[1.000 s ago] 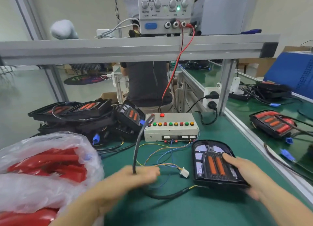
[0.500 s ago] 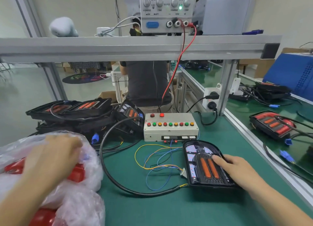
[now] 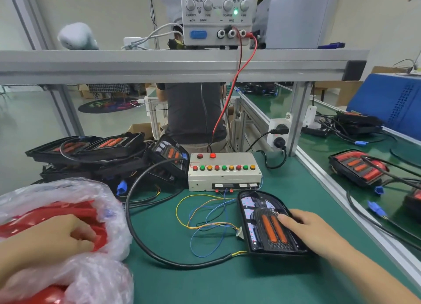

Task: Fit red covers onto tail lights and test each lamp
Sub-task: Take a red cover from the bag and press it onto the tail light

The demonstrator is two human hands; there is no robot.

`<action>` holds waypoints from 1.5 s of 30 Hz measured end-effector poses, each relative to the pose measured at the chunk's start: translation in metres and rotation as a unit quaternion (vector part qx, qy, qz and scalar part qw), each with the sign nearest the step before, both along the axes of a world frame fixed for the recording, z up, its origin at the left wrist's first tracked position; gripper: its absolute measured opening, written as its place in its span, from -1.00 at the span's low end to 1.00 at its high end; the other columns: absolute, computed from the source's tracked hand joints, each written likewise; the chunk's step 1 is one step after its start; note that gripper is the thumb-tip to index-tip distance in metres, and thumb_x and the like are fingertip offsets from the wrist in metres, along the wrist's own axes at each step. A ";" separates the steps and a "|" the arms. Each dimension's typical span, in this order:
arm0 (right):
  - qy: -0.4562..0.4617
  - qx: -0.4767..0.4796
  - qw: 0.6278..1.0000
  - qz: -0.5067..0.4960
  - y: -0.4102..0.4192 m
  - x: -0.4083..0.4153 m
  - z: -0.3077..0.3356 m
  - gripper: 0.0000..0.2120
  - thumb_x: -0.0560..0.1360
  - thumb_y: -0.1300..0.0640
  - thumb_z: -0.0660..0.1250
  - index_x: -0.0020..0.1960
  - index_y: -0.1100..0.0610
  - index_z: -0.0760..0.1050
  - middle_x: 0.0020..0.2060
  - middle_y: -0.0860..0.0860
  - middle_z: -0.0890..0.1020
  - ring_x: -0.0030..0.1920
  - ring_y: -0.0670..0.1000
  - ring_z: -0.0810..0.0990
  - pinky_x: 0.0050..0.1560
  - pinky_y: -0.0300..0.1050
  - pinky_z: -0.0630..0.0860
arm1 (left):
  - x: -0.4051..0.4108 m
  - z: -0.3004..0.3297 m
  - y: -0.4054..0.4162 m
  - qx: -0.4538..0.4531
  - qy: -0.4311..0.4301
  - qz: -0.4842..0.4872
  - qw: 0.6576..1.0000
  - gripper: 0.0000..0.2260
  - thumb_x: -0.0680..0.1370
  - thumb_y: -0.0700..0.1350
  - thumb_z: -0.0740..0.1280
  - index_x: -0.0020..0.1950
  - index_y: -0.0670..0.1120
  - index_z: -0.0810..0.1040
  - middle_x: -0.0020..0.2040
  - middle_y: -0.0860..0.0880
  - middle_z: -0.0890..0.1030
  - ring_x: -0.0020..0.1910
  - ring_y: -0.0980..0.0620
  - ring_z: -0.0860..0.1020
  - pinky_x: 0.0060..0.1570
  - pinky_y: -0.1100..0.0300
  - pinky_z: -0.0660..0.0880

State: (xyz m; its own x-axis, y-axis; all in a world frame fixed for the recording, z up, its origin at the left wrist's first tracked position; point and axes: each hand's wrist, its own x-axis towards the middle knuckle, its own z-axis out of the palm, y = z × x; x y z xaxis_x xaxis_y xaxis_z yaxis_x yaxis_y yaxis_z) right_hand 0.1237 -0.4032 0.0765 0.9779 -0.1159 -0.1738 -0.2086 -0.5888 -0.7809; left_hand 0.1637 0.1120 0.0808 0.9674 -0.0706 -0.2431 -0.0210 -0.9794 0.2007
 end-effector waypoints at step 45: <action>-0.242 -0.243 0.939 -0.001 -0.006 -0.048 0.028 -0.68 0.53 -0.10 0.23 0.27 -0.14 0.46 -0.55 -0.05 0.39 -0.46 -0.06 0.38 -0.37 -0.17 0.31 | 0.045 0.025 -0.337 -0.415 0.146 0.100 0.893 -0.90 0.52 -0.13 0.32 -0.15 -0.09 0.43 -0.25 -0.05 0.50 -0.33 0.04 0.49 -0.42 0.30 0.42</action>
